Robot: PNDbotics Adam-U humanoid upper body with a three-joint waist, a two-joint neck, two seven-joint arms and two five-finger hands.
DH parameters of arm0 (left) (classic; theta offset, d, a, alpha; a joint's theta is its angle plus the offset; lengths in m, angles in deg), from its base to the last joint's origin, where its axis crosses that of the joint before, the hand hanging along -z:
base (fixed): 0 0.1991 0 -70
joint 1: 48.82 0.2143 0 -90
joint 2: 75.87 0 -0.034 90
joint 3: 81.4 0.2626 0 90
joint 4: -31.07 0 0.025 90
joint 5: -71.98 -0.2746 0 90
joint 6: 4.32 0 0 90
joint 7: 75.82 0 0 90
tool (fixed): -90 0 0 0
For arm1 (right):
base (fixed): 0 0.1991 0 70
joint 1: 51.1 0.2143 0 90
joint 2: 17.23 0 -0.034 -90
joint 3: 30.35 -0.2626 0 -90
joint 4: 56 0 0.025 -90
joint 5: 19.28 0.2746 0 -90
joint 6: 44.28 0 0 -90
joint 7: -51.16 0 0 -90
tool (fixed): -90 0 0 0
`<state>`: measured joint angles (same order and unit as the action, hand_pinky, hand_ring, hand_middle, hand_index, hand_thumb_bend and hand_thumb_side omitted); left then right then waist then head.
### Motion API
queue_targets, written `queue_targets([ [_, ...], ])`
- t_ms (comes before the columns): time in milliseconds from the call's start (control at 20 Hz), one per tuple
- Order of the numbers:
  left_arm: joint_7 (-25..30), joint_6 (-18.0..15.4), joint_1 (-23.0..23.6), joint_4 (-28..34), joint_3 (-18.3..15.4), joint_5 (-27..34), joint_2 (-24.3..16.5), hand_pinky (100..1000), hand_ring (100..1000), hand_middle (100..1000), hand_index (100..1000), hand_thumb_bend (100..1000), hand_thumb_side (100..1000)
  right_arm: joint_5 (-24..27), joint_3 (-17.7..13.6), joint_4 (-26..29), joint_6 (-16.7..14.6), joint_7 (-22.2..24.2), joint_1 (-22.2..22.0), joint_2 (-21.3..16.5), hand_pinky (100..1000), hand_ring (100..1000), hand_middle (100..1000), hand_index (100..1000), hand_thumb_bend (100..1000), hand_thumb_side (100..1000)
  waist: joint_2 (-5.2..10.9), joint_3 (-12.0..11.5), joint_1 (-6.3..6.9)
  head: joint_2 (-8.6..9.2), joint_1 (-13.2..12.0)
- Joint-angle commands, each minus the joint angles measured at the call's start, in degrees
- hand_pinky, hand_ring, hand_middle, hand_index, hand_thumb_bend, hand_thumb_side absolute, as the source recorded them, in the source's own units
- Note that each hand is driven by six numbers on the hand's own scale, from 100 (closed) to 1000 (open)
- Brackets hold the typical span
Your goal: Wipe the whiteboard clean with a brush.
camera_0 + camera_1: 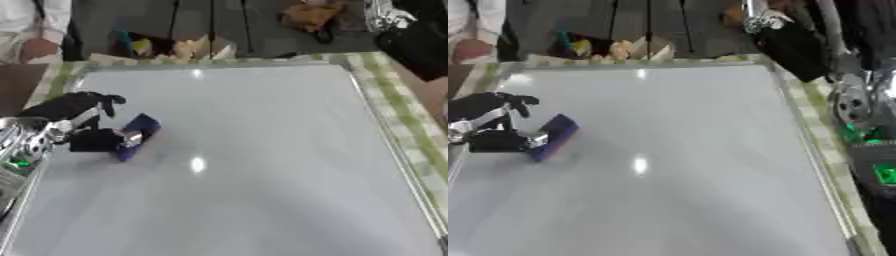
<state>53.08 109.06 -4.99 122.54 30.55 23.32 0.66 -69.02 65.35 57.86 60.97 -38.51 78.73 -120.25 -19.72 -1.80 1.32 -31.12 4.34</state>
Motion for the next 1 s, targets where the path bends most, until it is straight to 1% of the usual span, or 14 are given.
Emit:
queue_targets([
  [50,0.3,0.1,-1.4,-1.6,0.0,-0.8,0.3,653,649,749,972,495,945,0.7,-0.3,0.7,0.0,0.0,0.7,-0.7,811,892,858,844,100,1000,1.15,0.1,0.05,0.14,-0.3],
  [250,0.2,-0.4,-1.8,-4.2,0.4,-1.8,1.3,653,666,771,969,478,934,1.0,-0.3,0.7,0.1,0.0,0.6,-0.6,812,891,856,845,100,1000,1.08,0.2,0.08,0.18,-0.6],
  [550,-0.9,-0.6,-2.5,-7.8,0.2,-3.4,2.8,639,656,755,930,464,928,1.5,-0.2,0.7,0.2,-0.1,0.5,-0.6,812,890,855,845,100,1000,0.96,0.3,0.19,0.16,-0.9],
  [700,-1.3,-0.6,-2.9,-9.5,0.0,-4.0,3.4,634,652,752,925,457,931,1.6,-0.1,0.7,0.3,-0.2,0.5,-0.5,813,889,854,845,100,1000,0.93,0.4,0.28,0.35,-1.0],
  [1000,-3.1,-0.8,-3.6,-12.7,-0.3,-6.9,4.6,547,639,738,920,409,932,2.0,0.2,0.7,0.3,-0.1,0.3,-0.5,813,887,851,844,100,1000,0.82,0.6,0.36,0.48,-1.4],
])
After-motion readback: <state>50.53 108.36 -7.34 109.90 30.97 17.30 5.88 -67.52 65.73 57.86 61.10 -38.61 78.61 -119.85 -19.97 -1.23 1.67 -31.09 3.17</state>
